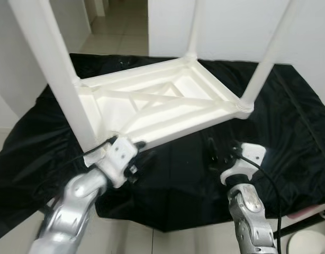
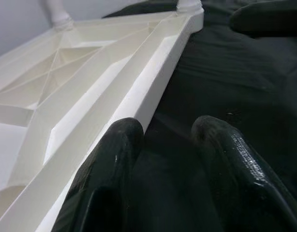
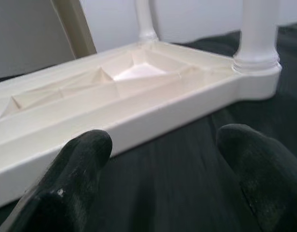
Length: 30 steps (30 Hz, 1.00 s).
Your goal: Building children table
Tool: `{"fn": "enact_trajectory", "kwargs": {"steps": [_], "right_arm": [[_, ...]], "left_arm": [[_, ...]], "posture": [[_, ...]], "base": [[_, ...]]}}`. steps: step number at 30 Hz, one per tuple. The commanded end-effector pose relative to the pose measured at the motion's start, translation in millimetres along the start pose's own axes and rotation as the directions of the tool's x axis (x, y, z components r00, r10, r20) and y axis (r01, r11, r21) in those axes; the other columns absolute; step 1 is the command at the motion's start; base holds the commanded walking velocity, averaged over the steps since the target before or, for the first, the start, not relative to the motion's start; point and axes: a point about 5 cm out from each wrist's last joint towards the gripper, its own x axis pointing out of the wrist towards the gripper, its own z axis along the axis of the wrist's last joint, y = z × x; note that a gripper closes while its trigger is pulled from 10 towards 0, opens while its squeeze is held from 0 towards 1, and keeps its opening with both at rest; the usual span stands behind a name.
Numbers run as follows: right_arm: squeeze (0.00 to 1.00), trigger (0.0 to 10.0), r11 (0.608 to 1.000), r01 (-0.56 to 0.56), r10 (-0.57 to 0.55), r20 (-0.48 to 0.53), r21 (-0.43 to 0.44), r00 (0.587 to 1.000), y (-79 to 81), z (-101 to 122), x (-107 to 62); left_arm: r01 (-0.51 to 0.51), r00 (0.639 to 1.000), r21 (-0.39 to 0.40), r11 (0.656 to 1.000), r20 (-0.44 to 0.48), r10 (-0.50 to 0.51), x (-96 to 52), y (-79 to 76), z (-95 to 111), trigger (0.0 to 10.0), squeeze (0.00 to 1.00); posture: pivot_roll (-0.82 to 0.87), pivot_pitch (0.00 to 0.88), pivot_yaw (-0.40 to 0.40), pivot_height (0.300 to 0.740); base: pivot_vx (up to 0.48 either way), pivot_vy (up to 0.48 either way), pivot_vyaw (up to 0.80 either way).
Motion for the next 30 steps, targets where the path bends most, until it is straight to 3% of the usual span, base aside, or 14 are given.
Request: {"fn": "enact_trajectory", "kwargs": {"steps": [1,2,3,4,5,6,8,9,15,16,18,27,28,30], "right_arm": [[0.0,10.0,1.0,0.001,-0.001,-0.01,0.005,1.0,-0.6,-3.5,-0.2],[0.0,10.0,1.0,-0.019,0.019,-0.01,-0.004,1.0,1.8,-4.7,4.1],[0.0,10.0,1.0,-0.019,0.019,-0.01,-0.004,1.0,1.8,-4.7,4.1],[0.0,10.0,0.999,-0.045,0.044,-0.016,-0.022,0.999,3.9,-6.9,7.0],[0.0,10.0,0.999,-0.045,0.044,-0.016,-0.022,0.999,3.9,-6.9,7.0],[0.0,10.0,0.997,-0.063,0.062,-0.022,-0.039,0.998,4.3,-9.4,8.1],[0.0,10.0,0.997,-0.063,0.062,-0.022,-0.039,0.998,4.3,-9.4,8.1],[0.0,10.0,0.995,-0.075,0.073,-0.033,-0.06,0.997,2.5,-12.8,7.7],[0.0,10.0,0.993,-0.072,0.067,-0.048,-0.093,0.997,-6.4,-18.4,4.3],[0.0,10.0,0.992,-0.058,0.052,-0.055,-0.112,0.997,-14.1,-21.4,1.9],[0.0,10.0,0.99,-0.045,0.036,-0.067,-0.134,0.997,-24.4,-28.7,-6.6],[0.0,10.0,0.988,-0.061,0.048,-0.093,-0.141,0.995,-25.9,-38.5,-13.7],[0.0,10.0,0.987,-0.069,0.055,-0.097,-0.145,0.994,-24.6,-41.3,-15.4],[0.0,10.0,0.987,-0.069,0.055,-0.097,-0.145,0.994,-24.6,-41.3,-15.4]], "left_arm": [[0.013,1.0,0.026,1.0,0.024,-0.014,-2.5,-0.1,5.6,10.0,0.0],[0.008,0.999,0.027,1.0,0.032,-0.009,-16.1,0.6,7.9,10.0,0.0],[0.008,0.999,0.027,1.0,0.032,-0.009,-16.1,0.6,7.9,10.0,0.0],[0.008,1.0,-0.002,1.0,0.02,-0.008,-28.0,2.0,7.7,10.0,0.0],[0.008,1.0,-0.002,1.0,0.02,-0.008,-28.0,2.0,7.7,10.0,0.0],[-0.012,1.0,-0.009,1.0,0.013,0.012,-38.4,3.5,7.9,10.0,0.0],[-0.012,1.0,-0.009,1.0,0.013,0.012,-38.4,3.5,7.9,10.0,0.0],[-0.046,0.999,-0.029,0.999,-0.012,0.045,-47.8,6.5,4.7,10.0,0.0],[-0.102,0.994,-0.046,0.994,-0.051,0.099,-62.2,6.8,-0.2,10.0,0.0],[-0.11,0.991,-0.034,0.993,-0.079,0.107,-72.6,2.3,-3.9,10.0,0.0],[-0.186,0.975,-0.004,0.982,-0.122,0.185,-96.3,9.9,-15.4,10.0,0.0],[-0.241,0.952,0.018,0.97,-0.19,0.24,-117.6,23.0,-25.4,10.0,0.0],[-0.267,0.941,0.033,0.963,-0.207,0.268,-124.5,30.5,-28.1,10.0,0.0],[-0.267,0.941,0.033,0.963,-0.207,0.268,-124.5,30.5,-28.1,10.0,0.0]], "posture": [[0.05,0.032,-0.013,0.74],[0.09,0.026,-0.028,0.74],[0.09,0.026,-0.028,0.74],[0.1,0.023,-0.035,0.74],[0.1,0.023,-0.035,0.74],[0.13,0.016,-0.041,0.74],[0.13,0.016,-0.041,0.74],[0.14,0.005,-0.045,0.74],[0.16,0.0,-0.053,0.74],[0.17,0.0,-0.052,0.74],[0.2,0.0,-0.051,0.74],[0.22,0.0,-0.051,0.74],[0.23,0.0,-0.05,0.74],[0.23,0.0,-0.05,0.74]], "base": [[0.0,0.0,0.0],[0.0,0.0,0.0],[0.0,0.0,0.0],[0.0,0.0,0.0],[0.0,0.0,0.0],[0.0,0.0,0.0],[0.0,0.0,0.0],[0.0,0.0,0.0],[0.0,0.0,0.0],[0.0,0.0,0.0],[0.0,0.0,0.0],[0.0,0.0,0.0],[0.0,0.0,0.0],[0.0,0.0,0.0]]}}
